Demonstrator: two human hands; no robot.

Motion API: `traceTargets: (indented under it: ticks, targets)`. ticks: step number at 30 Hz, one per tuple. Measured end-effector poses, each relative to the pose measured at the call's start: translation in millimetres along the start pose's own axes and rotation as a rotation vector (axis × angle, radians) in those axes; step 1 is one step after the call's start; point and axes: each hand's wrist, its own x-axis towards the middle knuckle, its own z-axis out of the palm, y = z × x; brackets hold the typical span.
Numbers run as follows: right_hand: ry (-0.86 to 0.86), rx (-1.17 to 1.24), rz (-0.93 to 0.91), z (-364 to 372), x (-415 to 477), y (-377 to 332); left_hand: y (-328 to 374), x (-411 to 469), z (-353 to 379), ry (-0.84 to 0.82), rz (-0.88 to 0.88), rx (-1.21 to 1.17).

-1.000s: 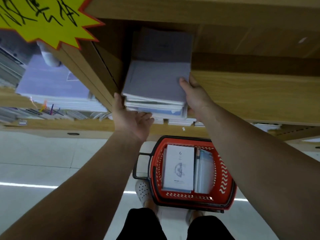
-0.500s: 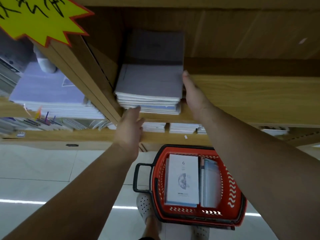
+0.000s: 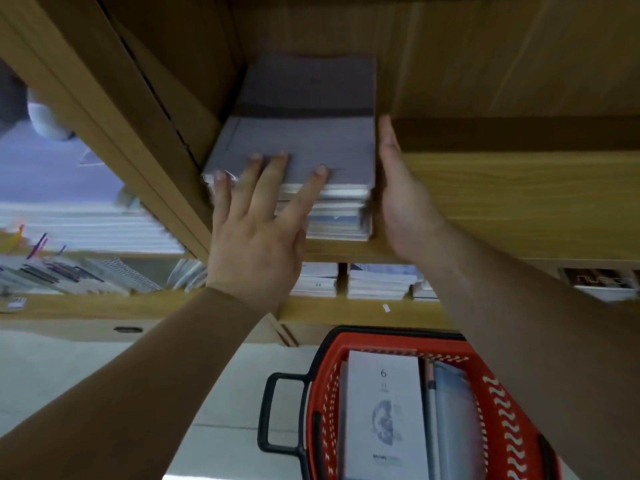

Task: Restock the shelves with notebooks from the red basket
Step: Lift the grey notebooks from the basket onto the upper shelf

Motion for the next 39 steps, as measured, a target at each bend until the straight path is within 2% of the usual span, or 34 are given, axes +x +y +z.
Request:
traceTargets:
  ticks: [3,11,16,18,21,24,27,32,36,39]
  targets:
    - [0.068,-0.027,0.012,16,18,-7,-5,-1,5,0.031,0.017,0.014]
    - [0.138,-0.185,0.099,19,38,-34,-9,4,2,-0.075,0.062,0.086]
    - [0.209,-0.183,0.081,19,47,-38,-16,20,-6,0.031,0.113,0.111]
    - [0.175,-0.182,0.090,21,48,-39,-16,29,-5,0.039,0.163,0.083]
    - [0.100,-0.188,0.072,19,45,-38,-11,31,2,-0.064,0.175,0.072]
    - [0.145,-0.102,0.118,14,42,-23,-7,29,8,-0.080,0.129,0.069]
    - [0.186,0.097,0.180,4,25,8,-4,25,8,-0.066,0.101,0.049]
    - [0.186,0.196,0.167,-3,8,28,-8,9,21,0.005,0.123,0.097]
    - [0.084,0.323,0.099,9,4,25,-17,14,25,0.071,0.123,0.102]
    - [0.019,0.345,0.058,16,1,23,-19,21,24,0.059,0.170,0.128]
